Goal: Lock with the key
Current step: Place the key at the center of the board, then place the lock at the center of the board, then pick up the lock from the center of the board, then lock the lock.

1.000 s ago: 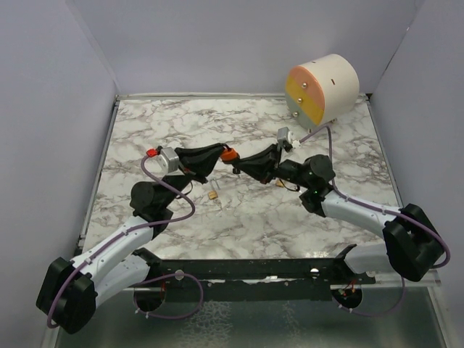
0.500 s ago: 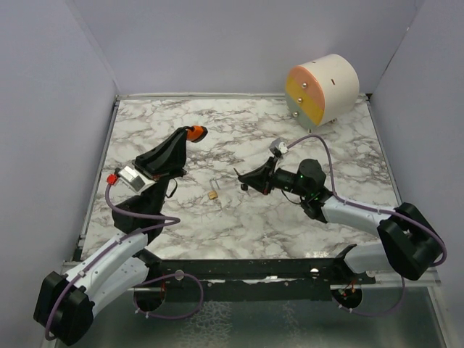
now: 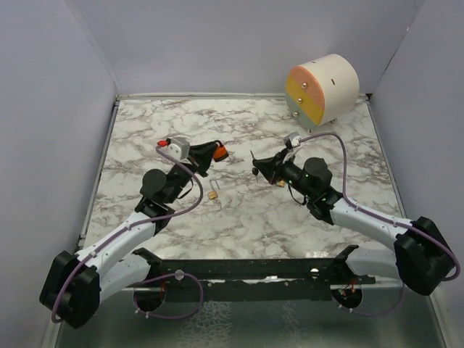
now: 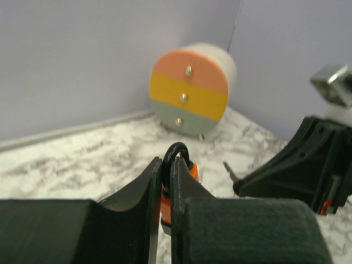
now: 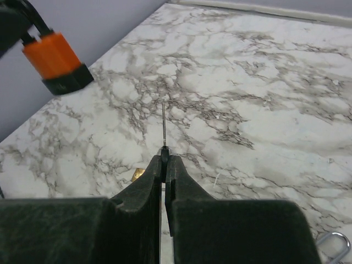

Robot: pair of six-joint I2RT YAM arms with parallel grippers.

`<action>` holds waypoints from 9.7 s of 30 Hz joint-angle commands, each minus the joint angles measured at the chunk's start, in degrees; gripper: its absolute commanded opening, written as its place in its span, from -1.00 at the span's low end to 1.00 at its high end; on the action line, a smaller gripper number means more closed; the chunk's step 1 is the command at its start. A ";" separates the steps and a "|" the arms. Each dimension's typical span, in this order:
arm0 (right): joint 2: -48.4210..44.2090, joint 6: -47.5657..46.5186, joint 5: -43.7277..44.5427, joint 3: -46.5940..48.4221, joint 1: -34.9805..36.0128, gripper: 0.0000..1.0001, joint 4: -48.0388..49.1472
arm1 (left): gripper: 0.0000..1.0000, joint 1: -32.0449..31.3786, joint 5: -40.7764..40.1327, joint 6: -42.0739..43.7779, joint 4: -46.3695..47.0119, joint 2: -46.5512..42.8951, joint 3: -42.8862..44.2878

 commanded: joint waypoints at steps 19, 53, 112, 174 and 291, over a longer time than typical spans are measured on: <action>8.68 2.43 10.16 0.44 -0.15 -0.98 -4.93 | -1.00 0.04 13.57 -6.69 12.18 32.99 0.90; 30.16 3.84 14.95 9.69 -0.15 -0.98 -2.24 | -1.00 2.28 14.75 -9.37 15.83 58.46 10.42; 28.20 -6.56 14.90 22.30 14.75 -0.02 -20.80 | 0.98 18.87 -12.19 -9.87 -15.39 15.55 -3.27; 41.63 -13.48 35.46 36.92 24.12 -0.98 -27.71 | 0.98 21.32 -10.89 -9.58 -15.91 15.26 -3.82; 2.92 -4.29 -36.43 3.54 -4.79 -0.98 25.16 | -1.00 10.66 54.86 -34.50 31.37 22.32 10.77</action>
